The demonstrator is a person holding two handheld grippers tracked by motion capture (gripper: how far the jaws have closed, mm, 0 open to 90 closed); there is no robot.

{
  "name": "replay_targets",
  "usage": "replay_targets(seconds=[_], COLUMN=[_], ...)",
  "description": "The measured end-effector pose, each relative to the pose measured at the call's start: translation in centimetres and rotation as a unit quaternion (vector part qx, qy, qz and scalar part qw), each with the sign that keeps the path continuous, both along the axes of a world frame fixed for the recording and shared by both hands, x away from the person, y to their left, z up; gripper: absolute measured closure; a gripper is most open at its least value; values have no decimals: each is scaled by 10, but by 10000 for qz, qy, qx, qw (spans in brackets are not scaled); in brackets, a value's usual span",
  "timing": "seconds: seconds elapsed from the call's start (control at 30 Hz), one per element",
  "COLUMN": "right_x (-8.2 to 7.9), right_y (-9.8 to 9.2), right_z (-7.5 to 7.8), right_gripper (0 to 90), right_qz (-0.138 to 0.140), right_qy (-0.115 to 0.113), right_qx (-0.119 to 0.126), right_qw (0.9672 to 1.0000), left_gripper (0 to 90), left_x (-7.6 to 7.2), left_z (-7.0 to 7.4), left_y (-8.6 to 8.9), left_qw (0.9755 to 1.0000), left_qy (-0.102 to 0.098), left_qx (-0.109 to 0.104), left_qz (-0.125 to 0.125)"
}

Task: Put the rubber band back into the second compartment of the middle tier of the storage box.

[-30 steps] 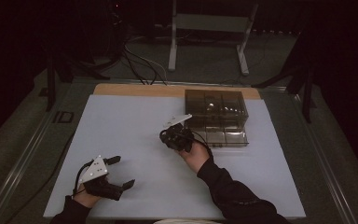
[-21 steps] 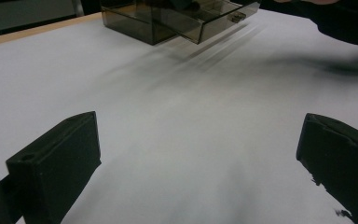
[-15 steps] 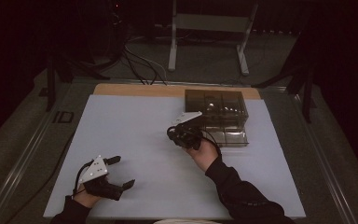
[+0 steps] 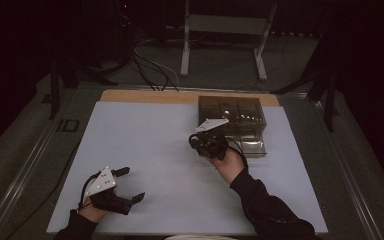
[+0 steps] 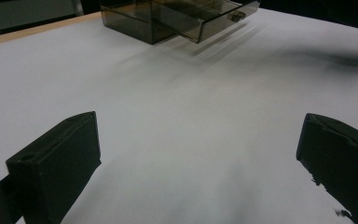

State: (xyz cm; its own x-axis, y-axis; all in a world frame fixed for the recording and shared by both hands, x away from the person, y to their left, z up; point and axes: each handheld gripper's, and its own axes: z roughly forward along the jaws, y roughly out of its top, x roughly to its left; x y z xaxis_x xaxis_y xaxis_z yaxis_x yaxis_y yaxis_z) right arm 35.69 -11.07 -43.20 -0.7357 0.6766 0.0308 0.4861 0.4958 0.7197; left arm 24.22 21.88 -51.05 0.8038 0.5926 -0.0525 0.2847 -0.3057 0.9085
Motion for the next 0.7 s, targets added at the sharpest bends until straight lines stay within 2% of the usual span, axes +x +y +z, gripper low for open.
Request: replay_targets(seconds=[0.7], right_x=[1], right_y=[-58], right_z=[2], right_gripper=[870], right_qz=[-482], right_qy=[-81], right_qx=[-181], right_qw=[9986], left_gripper=[9], left_x=[1], left_z=[0], left_y=[-1], left_qw=[10000], left_qy=[5], left_qx=[-6], left_qz=[-1])
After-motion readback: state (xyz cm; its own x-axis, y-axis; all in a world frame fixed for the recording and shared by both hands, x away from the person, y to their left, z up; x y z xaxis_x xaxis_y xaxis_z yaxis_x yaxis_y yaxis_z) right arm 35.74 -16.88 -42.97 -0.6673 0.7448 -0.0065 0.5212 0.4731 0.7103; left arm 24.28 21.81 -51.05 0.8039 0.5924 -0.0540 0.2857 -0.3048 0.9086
